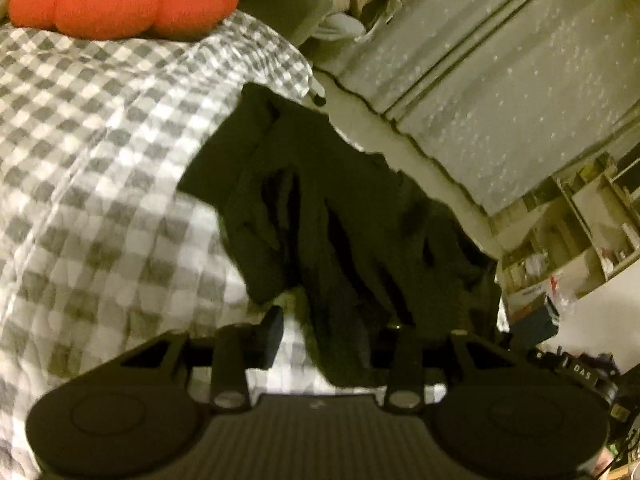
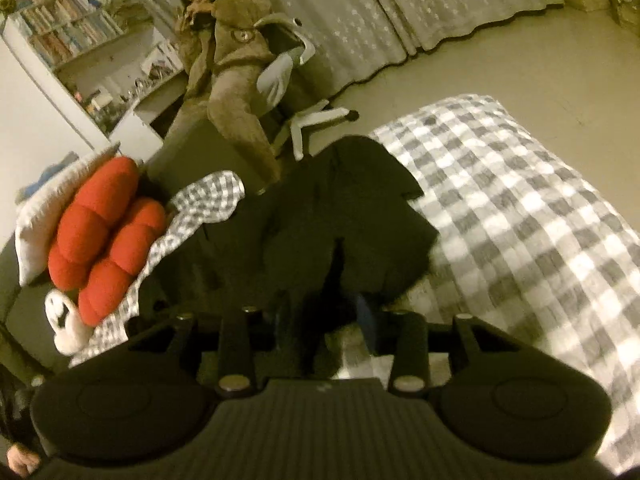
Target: Fold clothes
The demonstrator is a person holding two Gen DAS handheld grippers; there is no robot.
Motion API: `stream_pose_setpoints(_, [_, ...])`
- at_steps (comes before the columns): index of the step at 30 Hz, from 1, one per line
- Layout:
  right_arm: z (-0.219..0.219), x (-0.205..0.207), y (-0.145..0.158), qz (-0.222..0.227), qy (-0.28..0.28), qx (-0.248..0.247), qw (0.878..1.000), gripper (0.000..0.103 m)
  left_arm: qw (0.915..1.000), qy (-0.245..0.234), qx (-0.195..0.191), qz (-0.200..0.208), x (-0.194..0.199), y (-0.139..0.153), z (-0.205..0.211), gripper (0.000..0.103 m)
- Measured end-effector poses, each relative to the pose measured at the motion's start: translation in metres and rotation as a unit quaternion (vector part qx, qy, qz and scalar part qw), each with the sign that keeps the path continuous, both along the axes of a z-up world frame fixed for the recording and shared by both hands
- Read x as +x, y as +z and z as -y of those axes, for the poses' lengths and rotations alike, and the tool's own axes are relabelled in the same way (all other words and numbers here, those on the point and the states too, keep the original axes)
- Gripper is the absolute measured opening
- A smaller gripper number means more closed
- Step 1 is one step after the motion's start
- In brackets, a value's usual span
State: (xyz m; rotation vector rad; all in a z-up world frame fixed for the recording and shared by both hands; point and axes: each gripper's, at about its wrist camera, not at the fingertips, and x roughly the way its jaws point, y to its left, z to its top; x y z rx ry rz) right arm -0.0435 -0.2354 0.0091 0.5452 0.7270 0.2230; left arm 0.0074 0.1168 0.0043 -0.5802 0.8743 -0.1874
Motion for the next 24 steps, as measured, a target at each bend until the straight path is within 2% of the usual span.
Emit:
stream_pose_setpoints(7, [-0.019, 0.005, -0.017, -0.033, 0.020, -0.027, 0.999, 0.041, 0.9997, 0.001, -0.017, -0.019, 0.000, -0.011, 0.009, 0.036])
stream_pose_setpoints(8, [-0.022, 0.006, -0.019, -0.032, 0.019, -0.032, 0.999, 0.038, 0.9995, -0.002, -0.020, -0.023, 0.001, -0.013, 0.011, 0.036])
stream_pose_setpoints(10, [-0.026, 0.008, -0.021, -0.030, 0.018, -0.043, 0.998, 0.031, 0.9996, -0.007, -0.009, -0.026, 0.003, -0.015, 0.018, 0.030])
stream_pose_setpoints(11, [-0.029, 0.009, -0.022, -0.027, 0.018, -0.049, 0.998, 0.021, 0.9996, -0.009, 0.001, -0.026, 0.003, -0.015, 0.021, 0.026])
stream_pose_setpoints(12, [-0.030, 0.011, -0.023, -0.028, 0.019, -0.053, 0.998, 0.005, 0.9995, -0.011, 0.012, -0.026, 0.003, -0.015, 0.025, 0.022])
stream_pose_setpoints(13, [-0.029, 0.012, -0.024, -0.031, 0.017, -0.050, 0.998, 0.002, 0.9993, -0.013, 0.023, -0.026, 0.003, -0.016, 0.029, 0.010])
stream_pose_setpoints(14, [-0.029, 0.013, -0.025, -0.034, 0.015, -0.046, 0.998, 0.002, 0.9990, -0.013, 0.031, -0.029, 0.003, -0.014, 0.030, 0.003])
stream_pose_setpoints(16, [-0.026, 0.012, -0.023, -0.035, 0.008, -0.039, 0.999, 0.001, 0.9991, -0.010, 0.028, -0.031, 0.001, -0.012, 0.028, 0.002])
stream_pose_setpoints(24, [-0.004, -0.010, 0.009, 0.003, -0.024, -0.018, 1.000, 0.001, 0.9986, 0.022, 0.043, 0.022, -0.021, 0.020, 0.007, 0.001])
